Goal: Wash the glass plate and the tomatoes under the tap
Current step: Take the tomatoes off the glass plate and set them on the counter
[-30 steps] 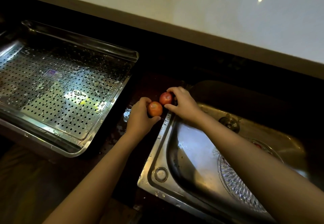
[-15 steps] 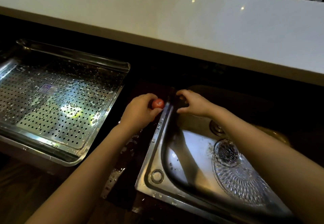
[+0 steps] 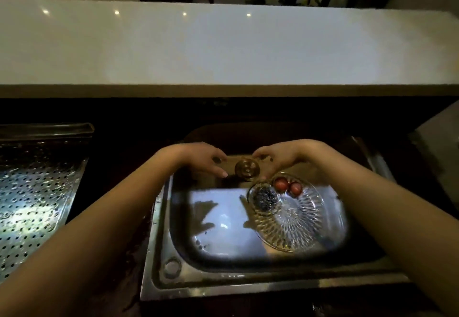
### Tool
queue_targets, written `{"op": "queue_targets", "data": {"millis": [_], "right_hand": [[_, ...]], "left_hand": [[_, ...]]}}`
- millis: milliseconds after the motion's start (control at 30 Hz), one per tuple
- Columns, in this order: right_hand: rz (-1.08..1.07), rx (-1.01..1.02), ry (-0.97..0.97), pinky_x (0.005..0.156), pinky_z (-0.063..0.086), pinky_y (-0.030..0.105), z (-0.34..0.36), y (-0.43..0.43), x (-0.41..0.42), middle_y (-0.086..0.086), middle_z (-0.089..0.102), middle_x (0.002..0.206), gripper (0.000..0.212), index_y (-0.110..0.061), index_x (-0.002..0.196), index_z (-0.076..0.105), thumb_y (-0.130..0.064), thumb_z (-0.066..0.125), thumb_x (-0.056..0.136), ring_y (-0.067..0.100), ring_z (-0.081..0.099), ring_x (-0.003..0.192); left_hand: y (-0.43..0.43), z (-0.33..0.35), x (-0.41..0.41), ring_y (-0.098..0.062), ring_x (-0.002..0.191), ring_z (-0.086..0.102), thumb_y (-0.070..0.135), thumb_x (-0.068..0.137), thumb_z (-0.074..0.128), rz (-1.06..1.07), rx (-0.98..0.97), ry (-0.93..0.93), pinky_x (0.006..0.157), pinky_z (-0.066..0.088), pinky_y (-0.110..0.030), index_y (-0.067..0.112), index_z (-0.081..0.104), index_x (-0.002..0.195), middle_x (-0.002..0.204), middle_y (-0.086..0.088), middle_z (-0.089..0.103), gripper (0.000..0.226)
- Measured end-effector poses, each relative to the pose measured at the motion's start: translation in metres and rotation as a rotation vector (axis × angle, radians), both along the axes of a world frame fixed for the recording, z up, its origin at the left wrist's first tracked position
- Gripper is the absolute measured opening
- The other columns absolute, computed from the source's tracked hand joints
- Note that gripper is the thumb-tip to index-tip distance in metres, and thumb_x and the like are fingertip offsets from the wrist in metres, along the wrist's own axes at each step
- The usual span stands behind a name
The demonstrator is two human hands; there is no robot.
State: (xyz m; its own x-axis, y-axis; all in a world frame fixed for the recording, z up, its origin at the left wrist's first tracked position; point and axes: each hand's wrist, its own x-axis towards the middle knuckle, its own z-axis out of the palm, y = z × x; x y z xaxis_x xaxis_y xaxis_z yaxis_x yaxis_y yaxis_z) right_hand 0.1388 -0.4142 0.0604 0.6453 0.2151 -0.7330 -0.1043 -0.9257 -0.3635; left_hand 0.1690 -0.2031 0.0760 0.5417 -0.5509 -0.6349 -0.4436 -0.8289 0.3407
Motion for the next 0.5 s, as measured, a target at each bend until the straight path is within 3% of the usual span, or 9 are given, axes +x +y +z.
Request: {"op": "queue_targets", "data": {"millis": [167,300,500], "right_hand": [[-0.085,-0.045,0.032,0.106,0.035,0.039,-0.019,-0.041,-0.031,0.005,0.036,0.147,0.079,-0.021,0.142,0.030,-0.033,0.072,0.077,0.028,0.040,0.130],[-0.174,0.001,0.099,0.097,0.045,0.035,-0.042,-0.073,-0.049,0.011,0.048,0.136,0.066,-0.016,0.138,0.038,-0.022,0.070,0.080,0.028,0.052,0.117],[-0.350,0.064,0.017,0.104,0.040,0.039,-0.092,-0.106,-0.071,0.012,0.054,0.131,0.059,-0.012,0.133,0.044,-0.016,0.070,0.081,0.028,0.051,0.119]], "left_hand": [[-0.054,-0.025,0.002,-0.021,0.131,0.040,0.044,0.085,0.058,-0.229,0.036,0.032,0.109,0.030,-0.031,0.017,0.036,0.140,0.146,-0.005,0.041,0.066],[-0.091,-0.058,0.002,-0.022,0.133,0.039,0.044,0.085,0.059,-0.307,0.044,0.067,0.110,0.031,-0.033,0.014,0.037,0.140,0.147,-0.005,0.039,0.066],[-0.136,-0.123,-0.001,-0.027,0.114,0.052,0.041,0.082,0.064,-0.305,0.034,0.042,0.094,0.041,-0.033,0.013,0.047,0.131,0.128,-0.010,0.057,0.059]]}}
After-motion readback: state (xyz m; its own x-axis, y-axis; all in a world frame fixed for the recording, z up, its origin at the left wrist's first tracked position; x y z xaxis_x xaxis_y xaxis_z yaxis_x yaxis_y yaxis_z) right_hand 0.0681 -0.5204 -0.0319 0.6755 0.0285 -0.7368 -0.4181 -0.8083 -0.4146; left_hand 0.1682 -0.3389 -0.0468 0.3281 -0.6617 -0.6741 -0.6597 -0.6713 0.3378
